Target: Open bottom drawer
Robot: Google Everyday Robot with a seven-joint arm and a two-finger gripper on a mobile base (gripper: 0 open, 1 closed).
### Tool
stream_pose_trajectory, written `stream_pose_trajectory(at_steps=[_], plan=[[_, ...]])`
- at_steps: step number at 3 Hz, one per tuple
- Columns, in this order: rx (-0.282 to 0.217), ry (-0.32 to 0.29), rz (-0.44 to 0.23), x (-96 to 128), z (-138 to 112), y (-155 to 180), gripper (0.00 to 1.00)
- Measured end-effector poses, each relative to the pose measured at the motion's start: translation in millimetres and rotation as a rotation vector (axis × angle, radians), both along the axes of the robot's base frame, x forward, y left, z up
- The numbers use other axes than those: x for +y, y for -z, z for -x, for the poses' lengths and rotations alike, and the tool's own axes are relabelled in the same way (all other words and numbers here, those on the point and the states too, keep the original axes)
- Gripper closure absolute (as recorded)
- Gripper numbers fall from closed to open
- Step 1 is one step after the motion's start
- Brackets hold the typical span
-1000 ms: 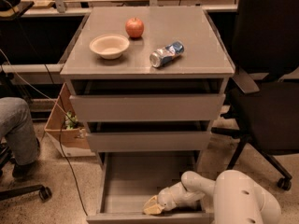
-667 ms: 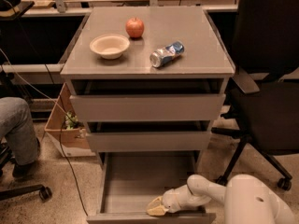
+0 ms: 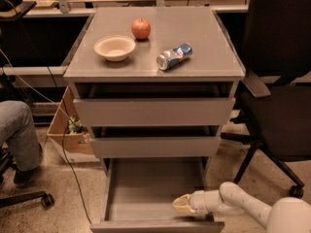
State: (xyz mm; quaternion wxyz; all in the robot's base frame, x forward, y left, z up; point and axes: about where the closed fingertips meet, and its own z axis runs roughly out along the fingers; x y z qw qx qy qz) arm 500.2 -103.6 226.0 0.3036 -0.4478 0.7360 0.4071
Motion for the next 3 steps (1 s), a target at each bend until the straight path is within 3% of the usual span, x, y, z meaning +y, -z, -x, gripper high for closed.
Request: stream_pose_trajectory(at_steps=[2,3], plan=[[-0.190,0.092,0.060,-77,-33,-41,1.00],[-0.279,0.108,0.125,-116,-55,-96,1.00]])
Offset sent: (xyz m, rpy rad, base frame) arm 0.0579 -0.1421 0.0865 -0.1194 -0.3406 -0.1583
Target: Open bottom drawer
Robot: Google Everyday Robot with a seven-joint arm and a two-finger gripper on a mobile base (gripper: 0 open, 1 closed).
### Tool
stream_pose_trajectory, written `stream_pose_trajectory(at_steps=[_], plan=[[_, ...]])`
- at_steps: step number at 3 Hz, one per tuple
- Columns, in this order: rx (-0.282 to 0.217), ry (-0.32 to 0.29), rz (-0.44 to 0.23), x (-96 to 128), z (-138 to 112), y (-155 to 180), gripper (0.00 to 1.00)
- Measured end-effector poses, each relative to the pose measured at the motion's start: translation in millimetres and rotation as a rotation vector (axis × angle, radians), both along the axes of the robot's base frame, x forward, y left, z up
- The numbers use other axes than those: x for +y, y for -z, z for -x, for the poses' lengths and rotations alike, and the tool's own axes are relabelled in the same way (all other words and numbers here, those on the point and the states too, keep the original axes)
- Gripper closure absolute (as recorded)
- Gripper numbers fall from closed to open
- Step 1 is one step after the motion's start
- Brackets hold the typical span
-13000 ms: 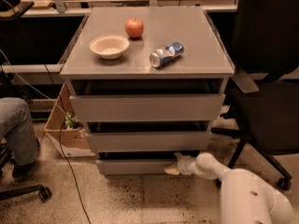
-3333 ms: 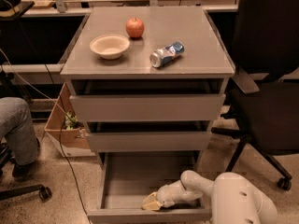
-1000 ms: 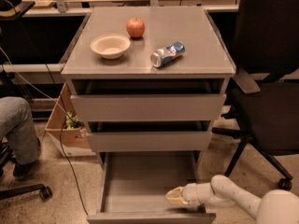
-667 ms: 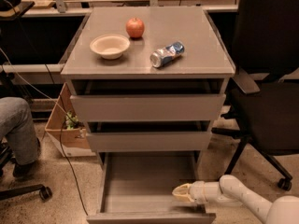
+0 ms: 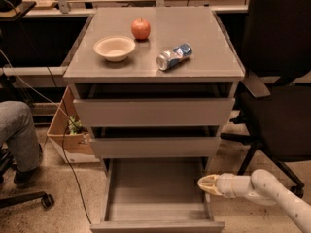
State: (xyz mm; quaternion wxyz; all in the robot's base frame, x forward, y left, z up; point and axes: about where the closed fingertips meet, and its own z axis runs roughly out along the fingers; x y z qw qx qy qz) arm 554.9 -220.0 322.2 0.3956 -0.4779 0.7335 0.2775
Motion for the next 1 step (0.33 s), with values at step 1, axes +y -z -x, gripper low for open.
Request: stream_pose_trajectory(at_steps=[1], plan=[[-0.040,0.027,0.005,-15.3,-12.1,-35.5,1.00]])
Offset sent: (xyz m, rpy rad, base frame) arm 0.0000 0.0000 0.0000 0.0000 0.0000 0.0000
